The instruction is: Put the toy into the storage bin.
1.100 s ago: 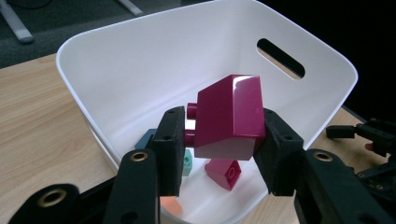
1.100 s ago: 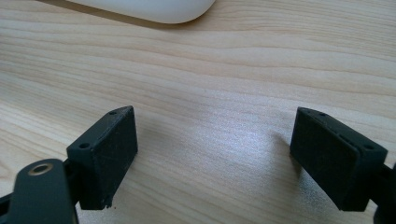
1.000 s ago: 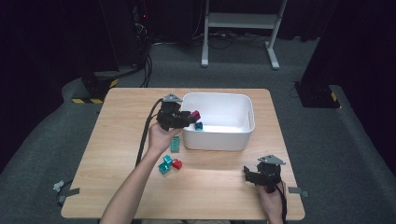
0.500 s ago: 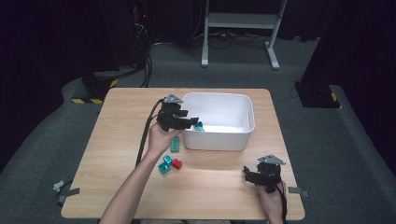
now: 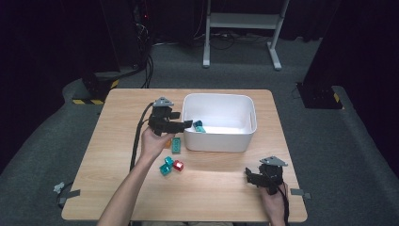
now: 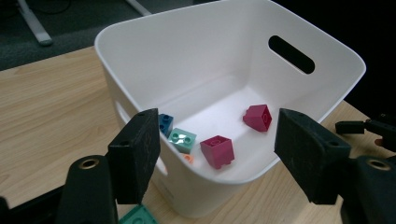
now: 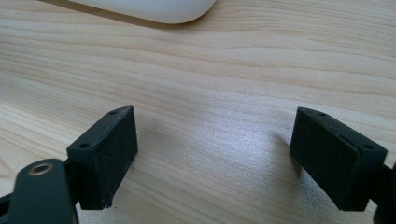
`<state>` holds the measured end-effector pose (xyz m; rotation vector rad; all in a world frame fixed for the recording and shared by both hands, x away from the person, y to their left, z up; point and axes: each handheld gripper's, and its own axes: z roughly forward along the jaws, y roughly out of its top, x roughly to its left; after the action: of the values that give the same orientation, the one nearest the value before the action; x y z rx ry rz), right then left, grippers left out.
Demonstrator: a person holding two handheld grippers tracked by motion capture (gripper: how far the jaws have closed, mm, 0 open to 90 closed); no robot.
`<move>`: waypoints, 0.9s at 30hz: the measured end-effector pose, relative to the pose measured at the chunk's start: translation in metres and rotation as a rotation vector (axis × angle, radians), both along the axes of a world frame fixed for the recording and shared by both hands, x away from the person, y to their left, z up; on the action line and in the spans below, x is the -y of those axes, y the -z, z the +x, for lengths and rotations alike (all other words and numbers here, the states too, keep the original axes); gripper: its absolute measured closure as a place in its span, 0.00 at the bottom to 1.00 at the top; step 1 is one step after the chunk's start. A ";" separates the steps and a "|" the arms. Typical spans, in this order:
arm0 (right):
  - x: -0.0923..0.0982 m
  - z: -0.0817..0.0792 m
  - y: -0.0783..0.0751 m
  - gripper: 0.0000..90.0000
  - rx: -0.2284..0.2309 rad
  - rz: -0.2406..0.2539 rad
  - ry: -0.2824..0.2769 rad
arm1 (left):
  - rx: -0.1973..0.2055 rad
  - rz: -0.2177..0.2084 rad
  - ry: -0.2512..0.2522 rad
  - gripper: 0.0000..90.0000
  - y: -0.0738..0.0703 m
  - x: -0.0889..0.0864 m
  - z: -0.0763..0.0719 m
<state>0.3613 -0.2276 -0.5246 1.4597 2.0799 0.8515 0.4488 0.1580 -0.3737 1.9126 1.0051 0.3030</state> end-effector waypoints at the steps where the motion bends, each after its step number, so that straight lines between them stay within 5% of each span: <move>1: 0.000 0.000 0.000 0.17 0.000 0.000 0.000 | 0.002 -0.001 -0.003 0.34 0.000 -0.002 -0.001; 11: 0.000 0.000 0.000 0.17 0.000 0.000 0.000 | 0.025 0.007 -0.045 0.34 0.004 -0.028 -0.023; 27: 0.000 0.000 0.000 0.17 0.000 0.001 0.000 | 0.009 0.006 -0.086 0.32 0.038 -0.062 -0.057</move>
<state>0.3613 -0.2275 -0.5246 1.4603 2.0799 0.8520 0.3914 0.2197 -0.4118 1.8752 1.0832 0.3647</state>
